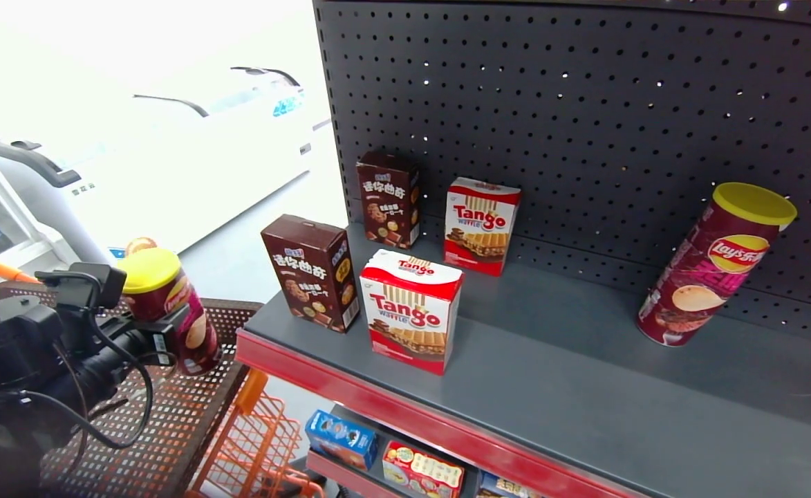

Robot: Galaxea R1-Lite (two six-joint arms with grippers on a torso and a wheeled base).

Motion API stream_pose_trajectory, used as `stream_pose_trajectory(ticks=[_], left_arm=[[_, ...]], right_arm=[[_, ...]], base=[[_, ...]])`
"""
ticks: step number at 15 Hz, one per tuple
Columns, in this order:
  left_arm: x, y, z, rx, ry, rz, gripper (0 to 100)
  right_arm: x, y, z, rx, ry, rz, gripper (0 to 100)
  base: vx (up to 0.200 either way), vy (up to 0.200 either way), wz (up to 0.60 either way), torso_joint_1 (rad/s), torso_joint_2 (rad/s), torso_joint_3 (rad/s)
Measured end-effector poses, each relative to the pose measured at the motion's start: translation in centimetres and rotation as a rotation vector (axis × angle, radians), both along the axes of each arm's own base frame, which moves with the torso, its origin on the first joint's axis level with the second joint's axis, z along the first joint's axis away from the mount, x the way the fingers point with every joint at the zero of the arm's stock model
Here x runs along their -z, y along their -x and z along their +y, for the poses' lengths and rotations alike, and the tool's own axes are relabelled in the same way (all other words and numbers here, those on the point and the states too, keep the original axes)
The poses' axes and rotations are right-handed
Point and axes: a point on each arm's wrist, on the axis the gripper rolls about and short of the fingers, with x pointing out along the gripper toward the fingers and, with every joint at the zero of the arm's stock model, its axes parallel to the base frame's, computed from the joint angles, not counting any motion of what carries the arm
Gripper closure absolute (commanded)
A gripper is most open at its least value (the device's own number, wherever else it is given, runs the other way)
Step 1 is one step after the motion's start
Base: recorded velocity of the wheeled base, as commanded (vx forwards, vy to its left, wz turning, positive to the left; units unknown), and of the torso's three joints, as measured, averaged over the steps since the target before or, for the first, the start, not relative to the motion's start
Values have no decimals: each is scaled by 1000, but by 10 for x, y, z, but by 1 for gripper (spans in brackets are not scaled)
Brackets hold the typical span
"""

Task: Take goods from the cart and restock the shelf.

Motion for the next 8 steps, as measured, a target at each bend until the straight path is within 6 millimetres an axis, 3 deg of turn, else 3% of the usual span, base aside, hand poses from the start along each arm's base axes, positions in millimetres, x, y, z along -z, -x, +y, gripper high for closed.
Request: stream_pose_trajectory(ticks=[4, 8], left_arm=[[-32, 12, -4, 29, 1, -12, 100], [-68, 41, -16, 101, 0, -47, 100]], right_arm=[[0, 0, 0, 1, 0, 0, 0], [0, 0, 0, 0, 0, 0, 0]], base=[[0, 0, 0, 0, 0, 0], [0, 0, 0, 0, 0, 0]])
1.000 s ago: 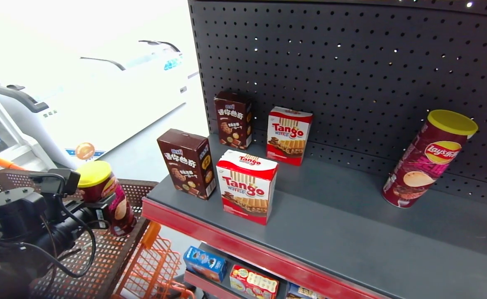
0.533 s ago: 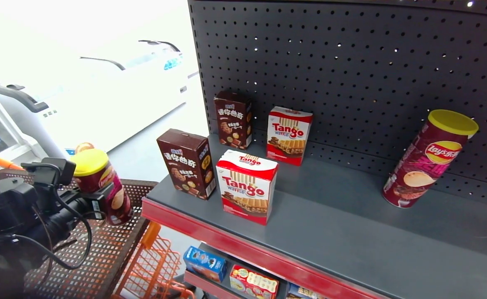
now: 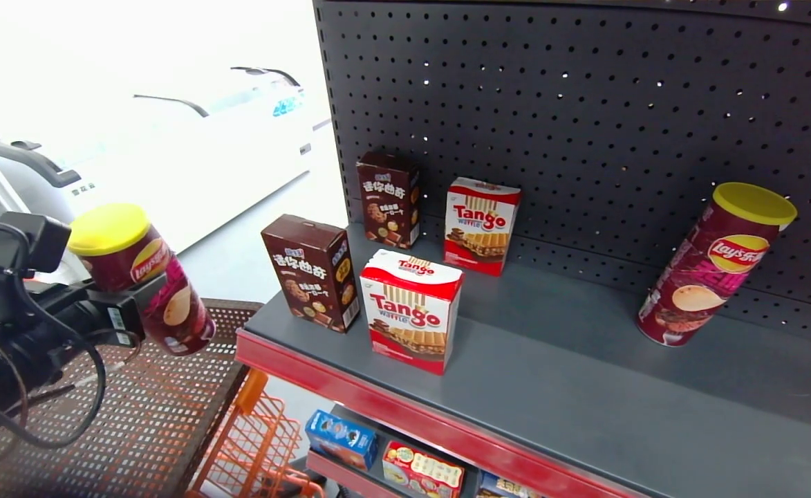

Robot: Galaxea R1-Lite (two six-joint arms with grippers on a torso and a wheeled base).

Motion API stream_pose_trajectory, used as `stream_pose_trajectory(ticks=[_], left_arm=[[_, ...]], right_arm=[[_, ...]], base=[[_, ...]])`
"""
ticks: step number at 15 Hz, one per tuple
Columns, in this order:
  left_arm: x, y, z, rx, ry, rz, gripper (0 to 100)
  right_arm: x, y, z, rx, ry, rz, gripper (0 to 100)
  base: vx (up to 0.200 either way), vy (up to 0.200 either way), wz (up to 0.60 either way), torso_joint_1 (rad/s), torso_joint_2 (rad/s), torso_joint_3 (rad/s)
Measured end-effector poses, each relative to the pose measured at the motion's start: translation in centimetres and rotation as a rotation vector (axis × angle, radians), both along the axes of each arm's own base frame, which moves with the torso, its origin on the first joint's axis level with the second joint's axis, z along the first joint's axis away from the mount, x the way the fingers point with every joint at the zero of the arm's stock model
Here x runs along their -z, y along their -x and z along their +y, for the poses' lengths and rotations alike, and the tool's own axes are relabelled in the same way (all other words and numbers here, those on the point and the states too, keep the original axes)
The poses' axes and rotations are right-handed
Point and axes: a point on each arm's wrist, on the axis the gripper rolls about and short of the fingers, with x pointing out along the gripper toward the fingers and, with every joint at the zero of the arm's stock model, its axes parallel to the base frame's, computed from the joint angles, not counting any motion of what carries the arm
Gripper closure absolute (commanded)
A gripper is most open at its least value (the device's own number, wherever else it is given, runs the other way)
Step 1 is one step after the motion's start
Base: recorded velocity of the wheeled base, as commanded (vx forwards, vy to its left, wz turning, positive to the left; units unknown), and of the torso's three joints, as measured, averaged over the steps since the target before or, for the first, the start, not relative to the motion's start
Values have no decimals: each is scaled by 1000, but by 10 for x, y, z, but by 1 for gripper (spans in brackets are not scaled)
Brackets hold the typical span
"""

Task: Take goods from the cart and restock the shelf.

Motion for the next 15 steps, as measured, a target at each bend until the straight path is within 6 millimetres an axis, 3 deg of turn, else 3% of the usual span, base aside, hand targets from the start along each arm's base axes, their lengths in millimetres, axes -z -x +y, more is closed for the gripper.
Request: stream_pose_trajectory(ticks=[8, 15], left_arm=[[-45, 65, -33, 171, 0, -61, 100], [-64, 90, -50, 301, 23, -166, 100]], right_arm=[[0, 0, 0, 1, 0, 0, 0], [0, 0, 0, 0, 0, 0, 0]], base=[[0, 0, 0, 0, 0, 0], [0, 0, 0, 0, 0, 0]])
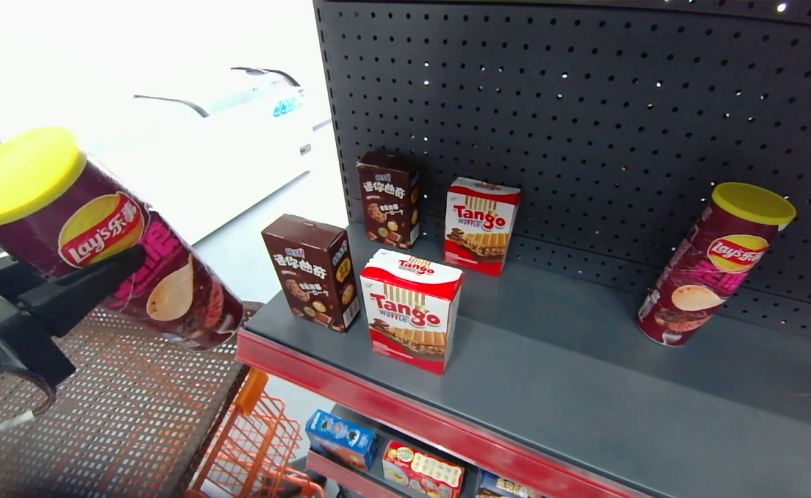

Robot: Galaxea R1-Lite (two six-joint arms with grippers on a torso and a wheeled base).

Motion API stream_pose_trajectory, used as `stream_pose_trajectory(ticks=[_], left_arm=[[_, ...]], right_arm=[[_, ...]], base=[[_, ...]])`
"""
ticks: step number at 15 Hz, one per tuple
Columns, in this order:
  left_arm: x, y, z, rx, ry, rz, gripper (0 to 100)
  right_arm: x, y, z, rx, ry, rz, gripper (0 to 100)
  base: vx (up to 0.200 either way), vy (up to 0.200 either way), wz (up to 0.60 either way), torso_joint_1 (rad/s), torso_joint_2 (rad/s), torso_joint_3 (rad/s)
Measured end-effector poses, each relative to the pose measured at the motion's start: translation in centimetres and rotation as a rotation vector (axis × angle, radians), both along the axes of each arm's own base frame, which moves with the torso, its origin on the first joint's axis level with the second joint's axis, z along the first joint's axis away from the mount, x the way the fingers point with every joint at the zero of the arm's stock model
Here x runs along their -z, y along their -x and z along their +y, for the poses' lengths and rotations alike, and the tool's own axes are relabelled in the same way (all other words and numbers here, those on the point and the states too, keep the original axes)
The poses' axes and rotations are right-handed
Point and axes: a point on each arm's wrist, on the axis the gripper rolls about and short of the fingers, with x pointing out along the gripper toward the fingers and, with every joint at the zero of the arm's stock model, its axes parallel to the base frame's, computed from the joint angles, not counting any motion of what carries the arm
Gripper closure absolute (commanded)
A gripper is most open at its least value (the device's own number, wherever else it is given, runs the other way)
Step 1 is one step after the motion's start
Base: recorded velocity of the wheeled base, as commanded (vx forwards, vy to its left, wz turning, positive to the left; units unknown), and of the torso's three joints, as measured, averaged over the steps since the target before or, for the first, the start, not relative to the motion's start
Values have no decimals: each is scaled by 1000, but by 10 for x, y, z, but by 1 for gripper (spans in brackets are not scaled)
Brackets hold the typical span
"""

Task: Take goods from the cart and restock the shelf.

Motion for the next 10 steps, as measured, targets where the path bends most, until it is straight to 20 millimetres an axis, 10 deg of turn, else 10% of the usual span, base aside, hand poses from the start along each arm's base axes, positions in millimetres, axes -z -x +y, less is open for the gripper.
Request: stream_pose_trajectory(ticks=[10], left_arm=[[5, 19, -23, 395, 43, 27, 100]], right_arm=[[0, 0, 0, 0, 0, 0, 0]], base=[[0, 0, 0, 0, 0, 0]])
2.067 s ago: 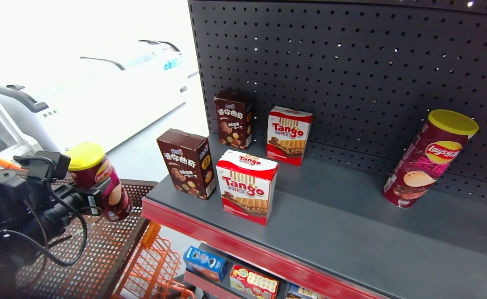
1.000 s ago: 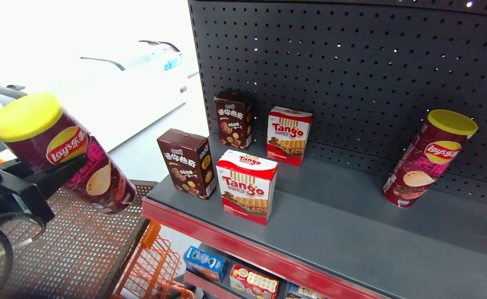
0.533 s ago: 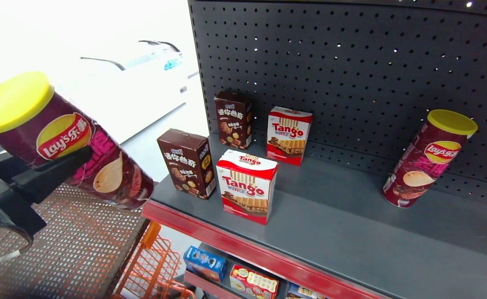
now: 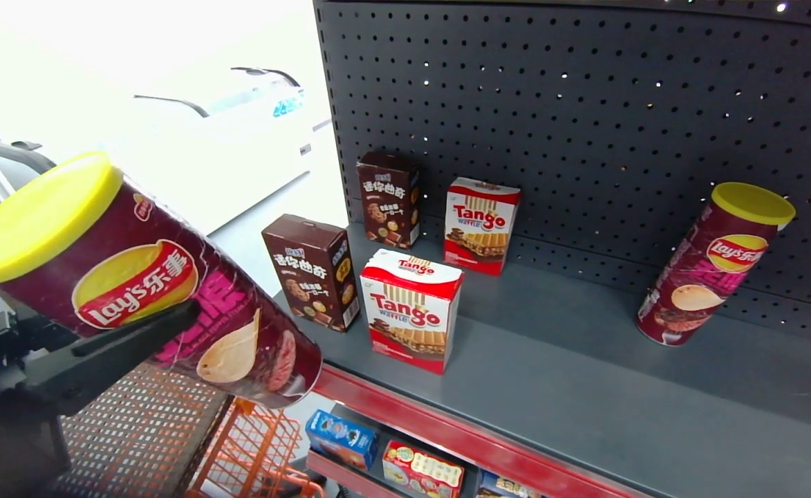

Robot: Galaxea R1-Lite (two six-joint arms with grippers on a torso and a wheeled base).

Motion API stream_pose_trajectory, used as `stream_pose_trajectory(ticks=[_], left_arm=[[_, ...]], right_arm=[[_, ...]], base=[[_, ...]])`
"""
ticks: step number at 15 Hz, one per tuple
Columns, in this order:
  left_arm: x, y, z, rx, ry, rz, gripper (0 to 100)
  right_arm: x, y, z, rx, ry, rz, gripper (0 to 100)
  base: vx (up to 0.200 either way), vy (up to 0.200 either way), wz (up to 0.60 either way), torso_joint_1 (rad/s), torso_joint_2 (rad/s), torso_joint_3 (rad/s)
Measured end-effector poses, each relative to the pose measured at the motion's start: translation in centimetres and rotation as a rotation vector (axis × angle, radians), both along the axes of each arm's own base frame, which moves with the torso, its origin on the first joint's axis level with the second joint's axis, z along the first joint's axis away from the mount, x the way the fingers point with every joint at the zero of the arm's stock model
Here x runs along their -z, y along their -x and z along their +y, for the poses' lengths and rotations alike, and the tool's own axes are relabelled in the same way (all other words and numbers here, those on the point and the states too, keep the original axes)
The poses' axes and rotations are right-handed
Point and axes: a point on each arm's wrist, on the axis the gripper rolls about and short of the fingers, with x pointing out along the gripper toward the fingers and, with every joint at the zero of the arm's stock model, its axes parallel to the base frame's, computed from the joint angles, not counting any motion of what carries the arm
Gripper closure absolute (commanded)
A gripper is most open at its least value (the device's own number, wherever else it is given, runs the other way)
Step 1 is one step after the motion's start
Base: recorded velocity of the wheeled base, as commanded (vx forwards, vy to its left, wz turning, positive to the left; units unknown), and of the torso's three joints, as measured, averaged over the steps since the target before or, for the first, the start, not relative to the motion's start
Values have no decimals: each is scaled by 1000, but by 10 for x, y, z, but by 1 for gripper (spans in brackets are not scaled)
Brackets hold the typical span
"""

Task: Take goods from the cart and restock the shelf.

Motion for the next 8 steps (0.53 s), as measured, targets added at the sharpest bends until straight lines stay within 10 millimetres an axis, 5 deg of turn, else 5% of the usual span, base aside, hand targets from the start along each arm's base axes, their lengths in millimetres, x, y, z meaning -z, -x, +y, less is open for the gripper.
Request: stream_pose_trajectory(ticks=[8], left_arm=[[-5, -5, -4, 80, -6, -6, 100]], right_arm=[[0, 0, 0, -1, 0, 0, 0]], base=[[0, 0, 0, 0, 0, 0]])
